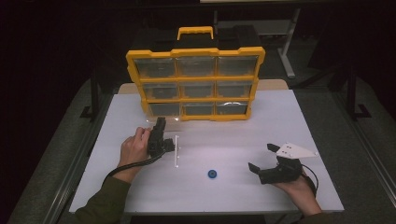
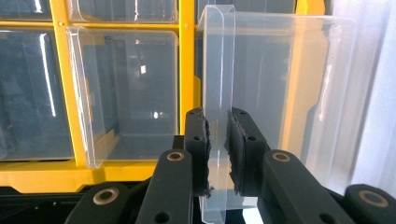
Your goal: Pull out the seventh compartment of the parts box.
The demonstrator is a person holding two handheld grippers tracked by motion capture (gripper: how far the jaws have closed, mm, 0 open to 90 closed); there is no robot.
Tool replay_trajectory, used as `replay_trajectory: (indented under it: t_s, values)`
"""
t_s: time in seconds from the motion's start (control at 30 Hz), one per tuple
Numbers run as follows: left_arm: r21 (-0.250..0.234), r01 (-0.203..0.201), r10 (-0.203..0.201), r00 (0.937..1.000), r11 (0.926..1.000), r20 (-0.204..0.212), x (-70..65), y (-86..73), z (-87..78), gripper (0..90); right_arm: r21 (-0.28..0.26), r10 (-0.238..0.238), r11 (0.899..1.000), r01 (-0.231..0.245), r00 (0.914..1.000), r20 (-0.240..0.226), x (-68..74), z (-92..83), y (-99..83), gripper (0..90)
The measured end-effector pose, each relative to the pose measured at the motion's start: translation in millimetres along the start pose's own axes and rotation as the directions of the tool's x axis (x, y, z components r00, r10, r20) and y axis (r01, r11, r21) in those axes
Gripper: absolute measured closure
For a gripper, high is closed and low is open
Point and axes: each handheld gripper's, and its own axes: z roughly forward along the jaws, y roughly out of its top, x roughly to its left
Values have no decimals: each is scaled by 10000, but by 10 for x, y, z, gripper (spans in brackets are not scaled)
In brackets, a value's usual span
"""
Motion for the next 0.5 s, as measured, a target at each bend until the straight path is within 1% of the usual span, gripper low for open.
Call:
replay_trajectory:
  t_s: [0.1,0.23,0.27,0.33,0.5]
  values:
    - [-17,27,-27,10000,10000,-7,-3,-1,-18,788,10,-7,10000,7,10000,2,1,1,0,0]
    - [-33,-35,35,10000,10000,19,-5,-4,-65,788,0,5,10000,-5,10000,5,2,-1,3,0]
    - [-141,97,-97,10000,9999,-15,-14,-5,-70,788,-4,-7,10000,7,10000,8,2,-1,3,0]
    - [-254,198,-198,9998,9995,2,-21,-7,-84,788,25,24,10000,-24,10000,9,5,-2,3,0]
    - [-211,133,-133,9999,9997,-7,-19,-5,-124,788,-30,-89,10000,89,10000,12,4,-3,2,0]
